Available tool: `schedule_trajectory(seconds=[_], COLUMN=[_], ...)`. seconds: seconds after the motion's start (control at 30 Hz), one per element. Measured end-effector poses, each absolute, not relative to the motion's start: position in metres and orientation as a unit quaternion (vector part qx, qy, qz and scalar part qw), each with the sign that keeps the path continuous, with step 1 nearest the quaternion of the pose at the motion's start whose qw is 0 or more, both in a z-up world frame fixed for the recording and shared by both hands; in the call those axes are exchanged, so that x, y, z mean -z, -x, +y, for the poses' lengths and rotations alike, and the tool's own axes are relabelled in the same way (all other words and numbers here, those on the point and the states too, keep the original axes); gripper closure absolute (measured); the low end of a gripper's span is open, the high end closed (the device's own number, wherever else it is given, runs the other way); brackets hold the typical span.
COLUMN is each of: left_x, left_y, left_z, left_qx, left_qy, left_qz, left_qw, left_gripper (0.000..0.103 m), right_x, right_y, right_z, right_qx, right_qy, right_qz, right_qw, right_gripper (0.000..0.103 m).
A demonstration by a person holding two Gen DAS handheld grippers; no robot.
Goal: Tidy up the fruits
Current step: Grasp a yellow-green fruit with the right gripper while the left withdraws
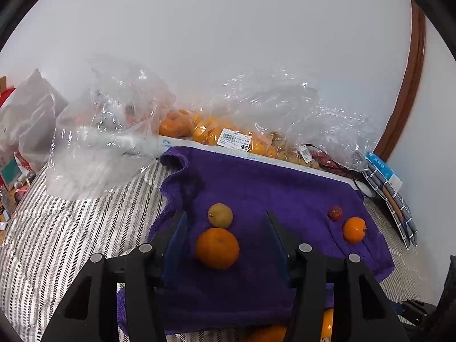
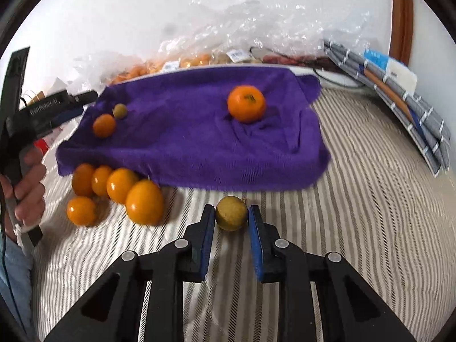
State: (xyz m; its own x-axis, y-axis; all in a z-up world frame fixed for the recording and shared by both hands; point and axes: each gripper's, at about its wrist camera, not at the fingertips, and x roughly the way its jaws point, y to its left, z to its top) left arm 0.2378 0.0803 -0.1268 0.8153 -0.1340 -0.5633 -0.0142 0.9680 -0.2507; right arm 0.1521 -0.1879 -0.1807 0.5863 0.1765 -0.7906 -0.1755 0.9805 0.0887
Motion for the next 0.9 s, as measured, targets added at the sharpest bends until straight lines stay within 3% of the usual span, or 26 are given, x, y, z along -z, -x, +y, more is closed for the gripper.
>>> schedule_trajectory(seconds=[0.3, 0.6, 0.9], left_x=[0.119, 0.133, 0.166], left_y=[-0.218, -0.157, -0.173], left_z=[0.076, 0.057, 0.051], left_qx=[0.023, 0.118, 0.1], left_qy=[0.093, 0.099, 0.126], left_qz=[0.29, 0.35, 0.405], left_qw=[0.952, 0.924, 0.9], left_gripper=[0.051, 0.051, 0.051], right_x=[0.18, 0.173, 0.166], right_y=[-0.157, -0.13, -0.109], right_z=[-0.186, -0.201, -0.211], right_qx=[-0.081, -0.076, -0.094], right_qy=[-0.002, -0.007, -0.032], right_qz=[0.432, 0.414, 0.391], right_qw=[0.898, 0.907, 0.915], right_gripper=[0.079, 0.079, 0.079])
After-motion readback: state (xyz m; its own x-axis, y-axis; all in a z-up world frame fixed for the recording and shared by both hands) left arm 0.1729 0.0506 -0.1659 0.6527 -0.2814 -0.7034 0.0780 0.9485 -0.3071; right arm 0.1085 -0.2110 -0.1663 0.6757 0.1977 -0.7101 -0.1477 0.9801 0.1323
